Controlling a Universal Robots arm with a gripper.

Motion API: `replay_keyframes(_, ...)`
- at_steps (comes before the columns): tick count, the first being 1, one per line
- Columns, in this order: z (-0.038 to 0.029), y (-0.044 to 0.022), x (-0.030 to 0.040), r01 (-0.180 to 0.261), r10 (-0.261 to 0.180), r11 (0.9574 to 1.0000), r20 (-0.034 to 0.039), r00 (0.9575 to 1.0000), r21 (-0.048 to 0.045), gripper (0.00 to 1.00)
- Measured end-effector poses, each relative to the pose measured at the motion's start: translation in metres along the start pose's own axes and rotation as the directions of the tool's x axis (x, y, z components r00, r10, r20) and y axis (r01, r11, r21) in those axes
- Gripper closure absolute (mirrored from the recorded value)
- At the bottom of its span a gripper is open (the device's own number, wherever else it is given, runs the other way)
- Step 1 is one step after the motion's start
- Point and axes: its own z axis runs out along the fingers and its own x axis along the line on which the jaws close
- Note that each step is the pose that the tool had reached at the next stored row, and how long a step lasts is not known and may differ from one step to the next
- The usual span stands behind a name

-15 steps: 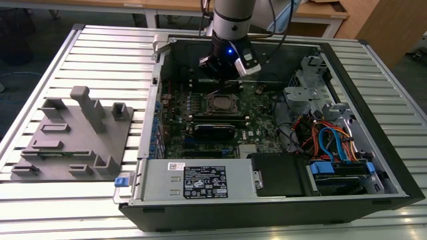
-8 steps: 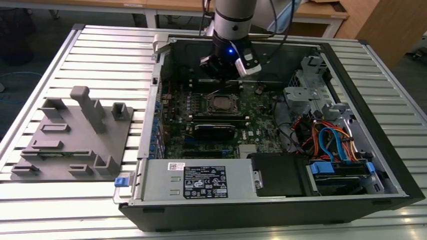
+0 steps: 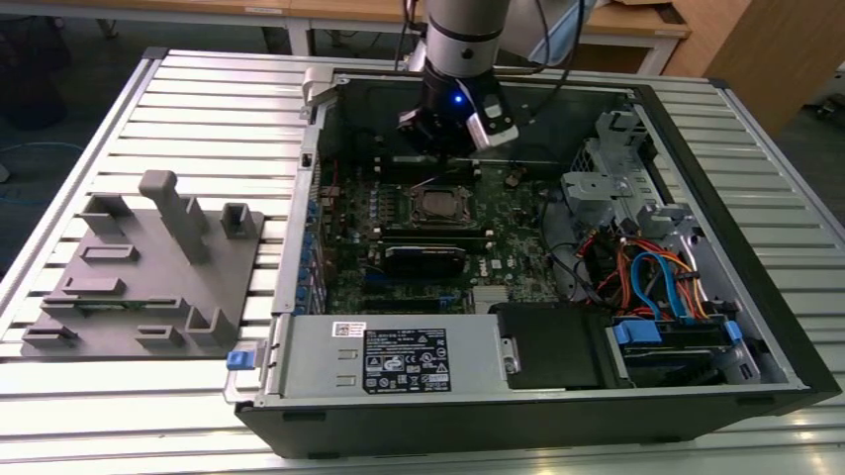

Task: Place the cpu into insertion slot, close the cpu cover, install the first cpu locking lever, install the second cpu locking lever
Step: 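Install the first cpu locking lever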

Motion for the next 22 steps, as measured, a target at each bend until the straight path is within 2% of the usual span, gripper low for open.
replay_keyframes(10, 0.0026, 0.0006, -0.0070, -0.009, 0.009, 1.0000, 0.0006, 1.0000, 0.0003, 0.90)
replay_keyframes(22, 0.0101, 0.0005, -0.0122, -0.020, 0.020, 0.9998, 0.0015, 0.9998, 0.0002, 0.90)
